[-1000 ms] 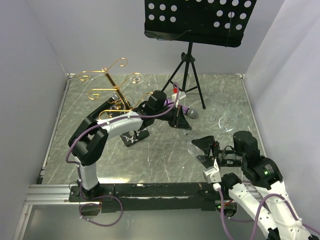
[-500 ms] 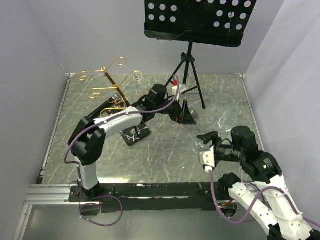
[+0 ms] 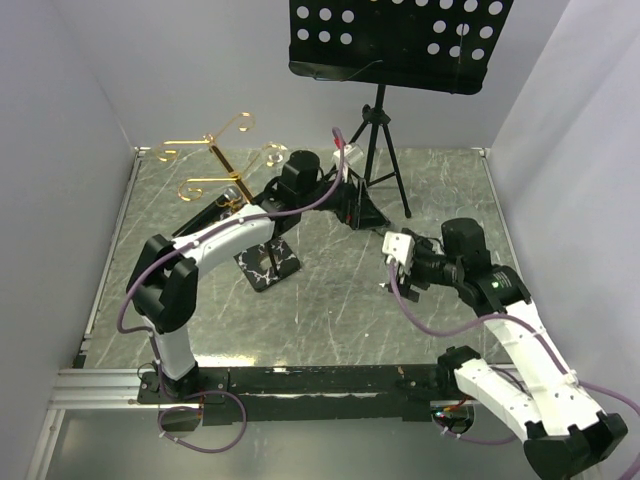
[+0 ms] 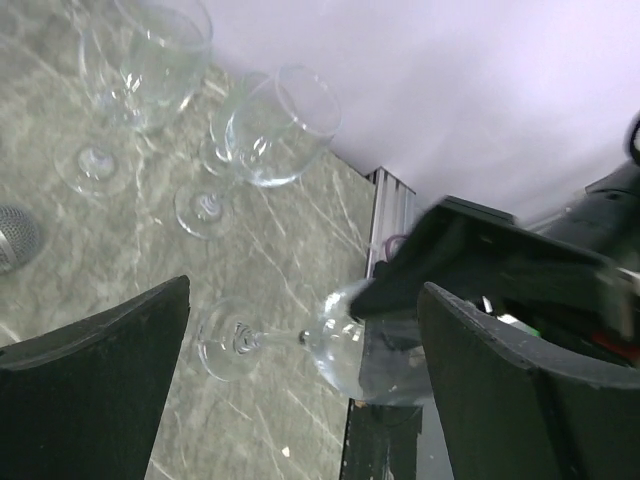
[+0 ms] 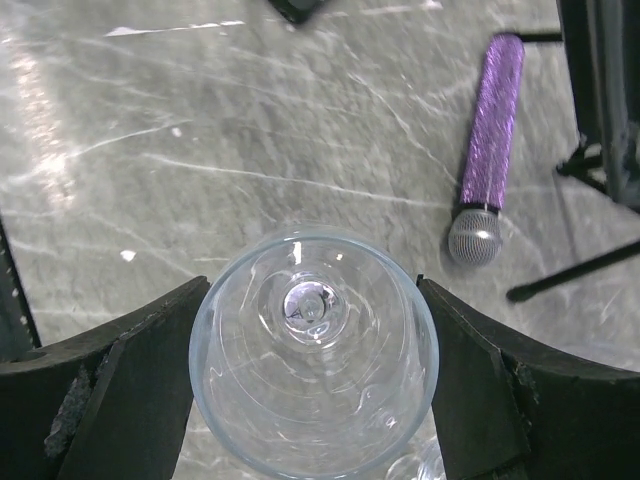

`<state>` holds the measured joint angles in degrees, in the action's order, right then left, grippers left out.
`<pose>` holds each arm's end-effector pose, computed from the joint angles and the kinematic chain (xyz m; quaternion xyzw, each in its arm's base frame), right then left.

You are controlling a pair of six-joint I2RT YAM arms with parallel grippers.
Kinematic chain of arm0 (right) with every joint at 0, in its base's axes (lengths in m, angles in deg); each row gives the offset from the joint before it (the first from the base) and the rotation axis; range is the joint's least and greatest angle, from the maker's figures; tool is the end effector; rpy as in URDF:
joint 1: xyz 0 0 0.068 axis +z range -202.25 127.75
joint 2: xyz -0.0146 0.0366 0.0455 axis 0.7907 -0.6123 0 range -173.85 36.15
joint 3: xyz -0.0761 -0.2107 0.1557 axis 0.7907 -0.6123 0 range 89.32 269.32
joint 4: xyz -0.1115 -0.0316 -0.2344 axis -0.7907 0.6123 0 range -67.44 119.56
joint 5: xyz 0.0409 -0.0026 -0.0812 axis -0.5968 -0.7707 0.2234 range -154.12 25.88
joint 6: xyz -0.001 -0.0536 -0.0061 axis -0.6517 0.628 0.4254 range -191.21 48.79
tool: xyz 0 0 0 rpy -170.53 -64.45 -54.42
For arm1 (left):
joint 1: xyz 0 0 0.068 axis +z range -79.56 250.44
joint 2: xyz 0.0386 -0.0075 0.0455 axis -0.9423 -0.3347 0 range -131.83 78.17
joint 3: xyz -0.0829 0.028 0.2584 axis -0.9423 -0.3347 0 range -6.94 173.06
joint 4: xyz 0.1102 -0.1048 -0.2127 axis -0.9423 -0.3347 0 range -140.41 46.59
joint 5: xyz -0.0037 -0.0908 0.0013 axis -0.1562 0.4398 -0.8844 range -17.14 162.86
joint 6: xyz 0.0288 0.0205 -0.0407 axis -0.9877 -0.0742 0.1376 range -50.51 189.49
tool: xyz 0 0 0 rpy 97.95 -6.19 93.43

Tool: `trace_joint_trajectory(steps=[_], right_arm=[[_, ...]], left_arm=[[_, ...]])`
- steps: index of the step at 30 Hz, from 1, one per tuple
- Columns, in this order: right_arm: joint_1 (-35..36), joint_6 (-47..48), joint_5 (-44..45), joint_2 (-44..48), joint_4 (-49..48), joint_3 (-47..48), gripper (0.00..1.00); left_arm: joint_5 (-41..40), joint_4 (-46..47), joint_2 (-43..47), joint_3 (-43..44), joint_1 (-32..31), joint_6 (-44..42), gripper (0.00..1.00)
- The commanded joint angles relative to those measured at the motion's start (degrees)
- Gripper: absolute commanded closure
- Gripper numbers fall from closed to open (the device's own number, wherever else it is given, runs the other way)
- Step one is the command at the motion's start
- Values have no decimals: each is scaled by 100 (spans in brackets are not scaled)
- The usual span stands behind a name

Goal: Take the wine glass off the wine glass rack
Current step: Place the wine glass at the center of the board.

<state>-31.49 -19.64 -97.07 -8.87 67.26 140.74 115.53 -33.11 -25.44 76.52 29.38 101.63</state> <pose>0.1350 0.0719 0.3228 -0.6091 0.6238 0.1350 0.4709 0.3095 -0.3016 0.3249 0.2890 0.6924 -0.5810 0.3154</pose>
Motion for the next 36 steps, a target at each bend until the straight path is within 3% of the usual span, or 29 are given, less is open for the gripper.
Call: trace_joint_trajectory(steps=[1, 16, 36], right_arm=[[-290, -508, 25, -209, -919, 149, 55], [-1468, -824, -115, -1659, -2000, 377, 55], [-1917, -1597, -343, -3206, -2502, 1212, 55]], left_arm=[[30, 341, 403, 74, 89, -173, 1], [13, 393, 465, -58, 98, -261, 1], [-119, 86, 500, 4, 107, -586, 1]])
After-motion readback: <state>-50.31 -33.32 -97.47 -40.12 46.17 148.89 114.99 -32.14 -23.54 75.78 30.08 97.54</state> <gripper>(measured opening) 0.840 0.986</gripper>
